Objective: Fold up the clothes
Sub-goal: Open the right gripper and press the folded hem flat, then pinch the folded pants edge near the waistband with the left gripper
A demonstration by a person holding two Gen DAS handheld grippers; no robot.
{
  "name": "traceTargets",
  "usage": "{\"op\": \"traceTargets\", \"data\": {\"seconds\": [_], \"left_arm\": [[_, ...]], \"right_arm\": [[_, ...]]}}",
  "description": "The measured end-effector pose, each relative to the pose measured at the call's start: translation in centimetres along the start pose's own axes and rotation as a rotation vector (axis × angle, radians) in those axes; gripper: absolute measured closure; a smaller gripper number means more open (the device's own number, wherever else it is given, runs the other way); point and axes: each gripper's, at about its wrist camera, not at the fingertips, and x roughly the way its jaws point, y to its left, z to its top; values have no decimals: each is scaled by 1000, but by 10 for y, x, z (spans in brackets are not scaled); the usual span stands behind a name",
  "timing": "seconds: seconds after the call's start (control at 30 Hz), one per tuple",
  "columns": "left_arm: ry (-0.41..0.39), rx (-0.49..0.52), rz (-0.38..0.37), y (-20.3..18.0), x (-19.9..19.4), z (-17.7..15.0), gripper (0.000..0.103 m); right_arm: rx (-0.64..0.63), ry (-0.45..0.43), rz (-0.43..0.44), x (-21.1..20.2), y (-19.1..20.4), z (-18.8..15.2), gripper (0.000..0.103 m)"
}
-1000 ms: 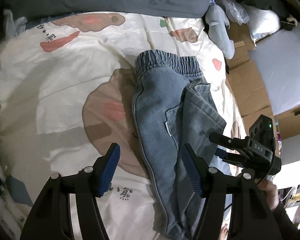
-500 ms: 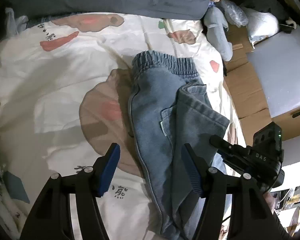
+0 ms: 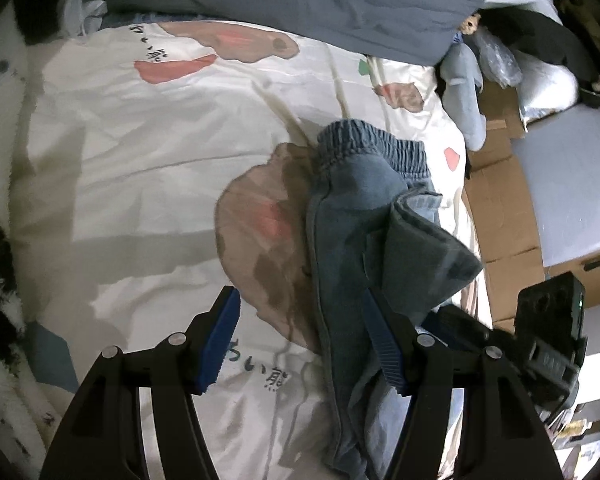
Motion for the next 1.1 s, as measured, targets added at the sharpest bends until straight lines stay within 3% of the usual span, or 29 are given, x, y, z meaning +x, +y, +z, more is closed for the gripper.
{"op": "traceTargets", "data": {"seconds": [0.17,0.4,0.57,0.8,0.97,1.1], "left_arm": [[-17,-1,-18,5,1,7,39],[21,15,-70,0,24,7,39],[63,43,-82,-5,49,6,39],[82,24,-93,0,76,8,39],[59,4,-154,7,84,14,39],[86,25,-183,4,91,20,39]], "right_arm": [[-19,22,-17,4,6,-1,68],[-39,-22,-95,-14,-8,23,68],[-74,-46,-175,-22,-22,46,51],[-138,-40,-276,-19,-39,77,51],[-174,-41,-363,-11,-55,96,51],[-196,-44,-430,-4,-65,105,51]]}}
